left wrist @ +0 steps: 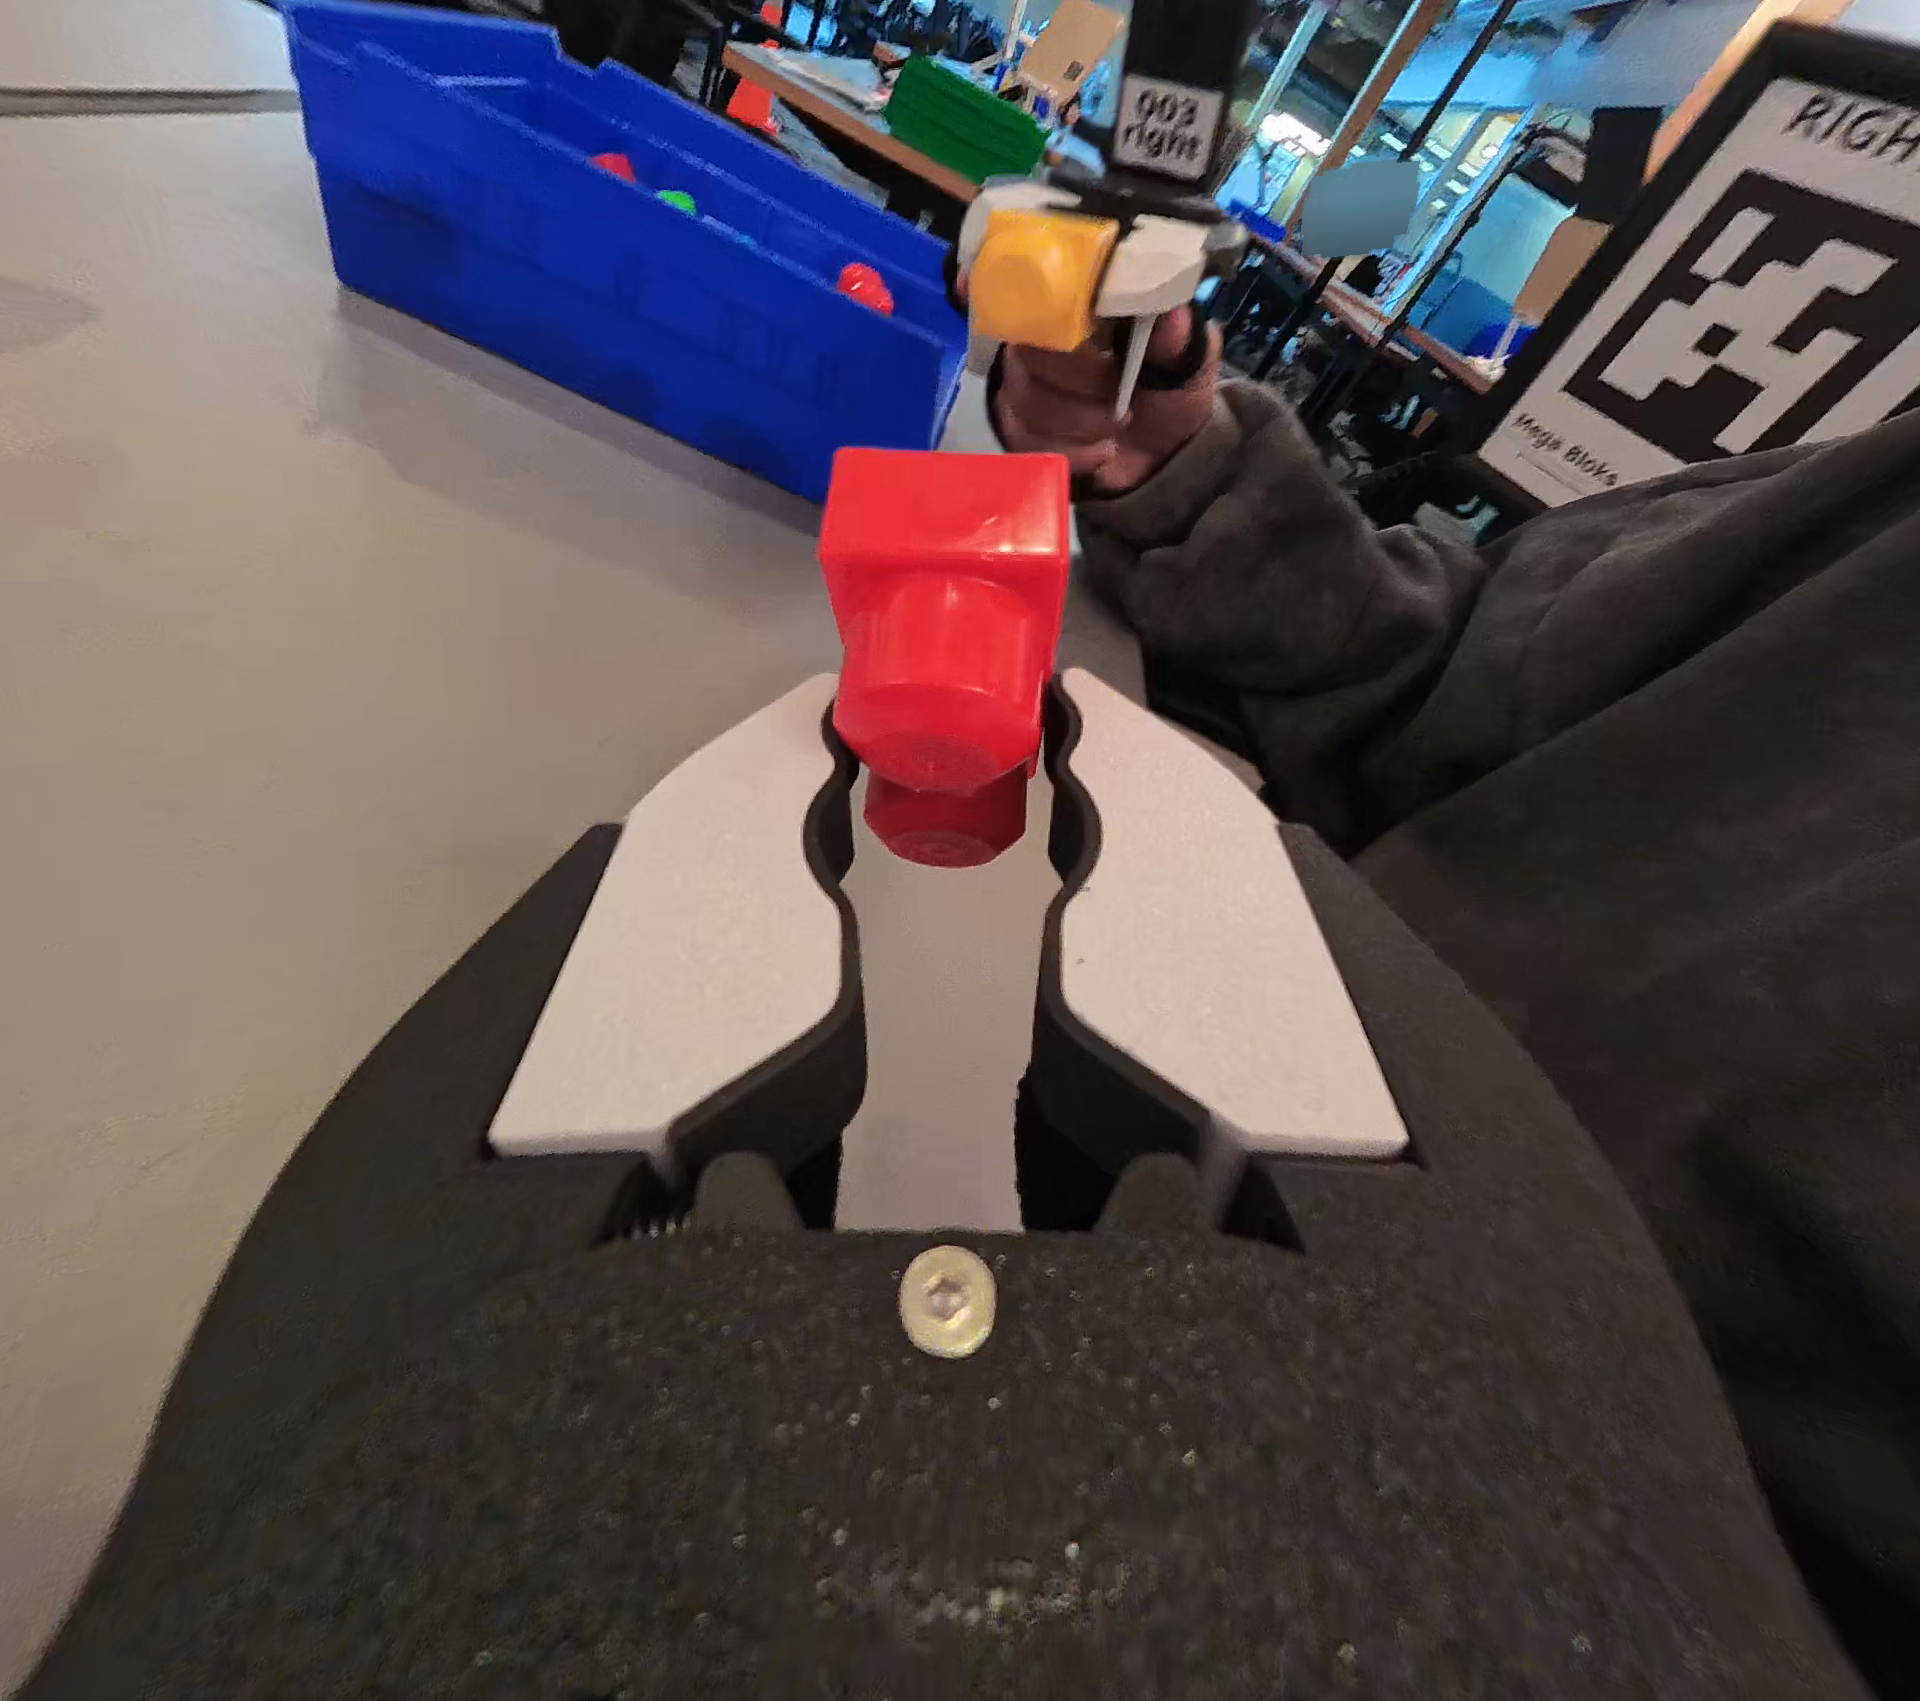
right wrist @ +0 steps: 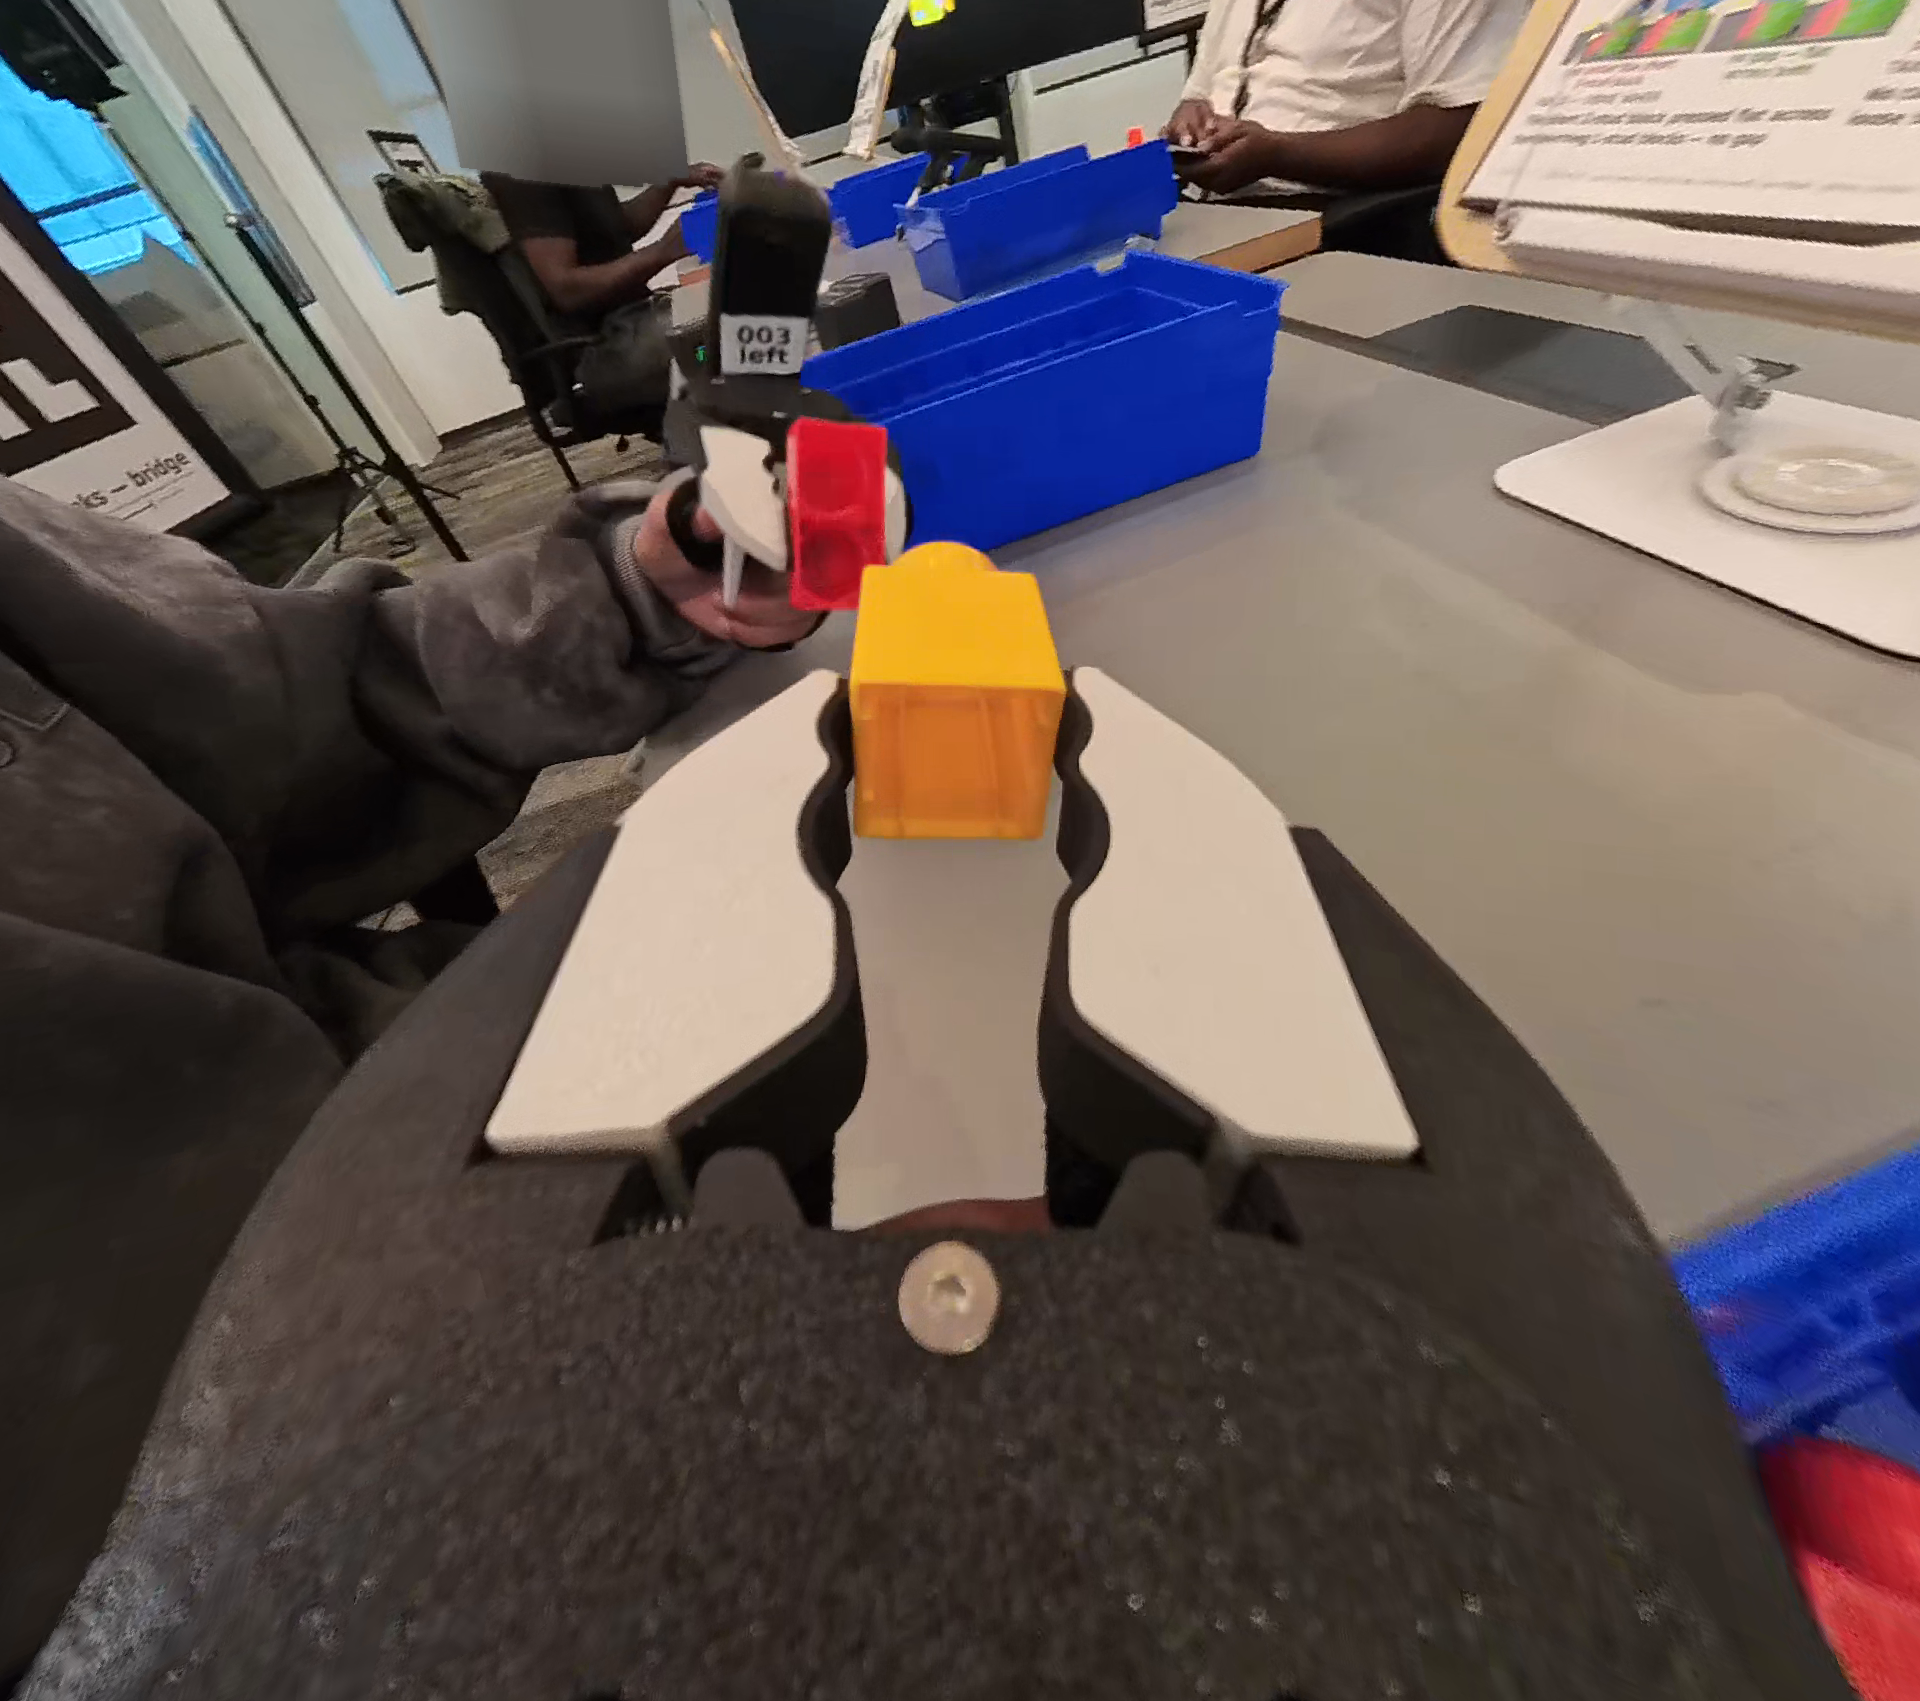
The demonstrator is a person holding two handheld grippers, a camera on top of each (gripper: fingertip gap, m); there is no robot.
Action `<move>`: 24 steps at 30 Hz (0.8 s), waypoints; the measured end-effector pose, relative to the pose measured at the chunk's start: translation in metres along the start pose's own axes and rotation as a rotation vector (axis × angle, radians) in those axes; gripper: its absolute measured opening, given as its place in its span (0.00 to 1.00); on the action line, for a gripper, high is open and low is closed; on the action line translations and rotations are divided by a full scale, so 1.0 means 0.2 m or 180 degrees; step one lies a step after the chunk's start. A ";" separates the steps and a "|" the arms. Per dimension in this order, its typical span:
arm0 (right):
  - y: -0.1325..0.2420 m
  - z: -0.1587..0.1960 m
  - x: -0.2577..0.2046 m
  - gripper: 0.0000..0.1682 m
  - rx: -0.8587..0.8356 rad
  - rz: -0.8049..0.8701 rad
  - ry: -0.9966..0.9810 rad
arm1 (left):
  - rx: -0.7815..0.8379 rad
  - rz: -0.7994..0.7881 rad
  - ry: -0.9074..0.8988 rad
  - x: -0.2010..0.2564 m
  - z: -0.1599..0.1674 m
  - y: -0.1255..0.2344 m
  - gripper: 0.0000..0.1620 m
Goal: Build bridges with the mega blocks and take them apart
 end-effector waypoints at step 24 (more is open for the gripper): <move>0.51 0.03 0.83 0.28 -0.1352 0.4179 -0.0396 | -0.0343 -0.0015 -0.0051 0.04 0.07 -0.10 0.21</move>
Point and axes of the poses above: each gripper's, where its closed fingertips meet, y back along the fingers, z out of its underside, x = y × z across the jaws, the point moved 6 cm from there along y, back along the fingers, and after that the axes turned 6 degrees about -y, right-handed, at the moved point
